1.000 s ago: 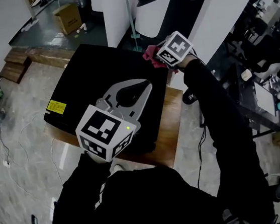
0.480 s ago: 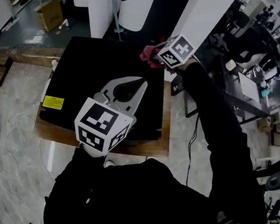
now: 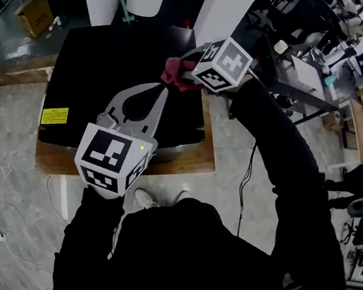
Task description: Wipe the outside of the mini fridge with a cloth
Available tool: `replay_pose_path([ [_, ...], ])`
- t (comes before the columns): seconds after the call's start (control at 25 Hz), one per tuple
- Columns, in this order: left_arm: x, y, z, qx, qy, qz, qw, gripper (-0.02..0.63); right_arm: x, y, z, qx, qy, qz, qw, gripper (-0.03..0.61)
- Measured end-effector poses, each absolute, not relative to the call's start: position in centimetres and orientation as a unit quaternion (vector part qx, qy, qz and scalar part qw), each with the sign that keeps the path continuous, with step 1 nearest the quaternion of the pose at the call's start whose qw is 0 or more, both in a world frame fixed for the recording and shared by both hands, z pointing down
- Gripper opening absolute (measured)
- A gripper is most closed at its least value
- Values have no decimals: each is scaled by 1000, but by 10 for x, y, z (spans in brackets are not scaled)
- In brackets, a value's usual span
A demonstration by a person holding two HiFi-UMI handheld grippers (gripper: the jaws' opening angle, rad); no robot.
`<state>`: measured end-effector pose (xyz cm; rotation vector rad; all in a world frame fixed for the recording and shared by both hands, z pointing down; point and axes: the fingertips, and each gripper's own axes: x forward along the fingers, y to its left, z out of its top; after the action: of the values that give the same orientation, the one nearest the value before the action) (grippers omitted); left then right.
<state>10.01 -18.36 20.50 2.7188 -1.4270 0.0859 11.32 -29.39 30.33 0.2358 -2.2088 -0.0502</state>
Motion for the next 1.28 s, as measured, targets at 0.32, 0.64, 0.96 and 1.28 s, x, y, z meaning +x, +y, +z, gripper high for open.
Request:
replay_pose_path([
  [0.32,115,-127,206,871,-489,34,20,3,122,-202,303,56,-887,-46,457,109],
  [0.64,131,-70,211,857,-512,55,28,3,142,-141,304,24,-891,-50,451,111],
  [0.96,63,-58,192,849,-526,50,8,3,89,-147,261,56,-912,-47,404,126],
  [1.28,-47,-110,190,852,-521,49,19,3,-26,-222,236,93,-909,-32,406,126],
])
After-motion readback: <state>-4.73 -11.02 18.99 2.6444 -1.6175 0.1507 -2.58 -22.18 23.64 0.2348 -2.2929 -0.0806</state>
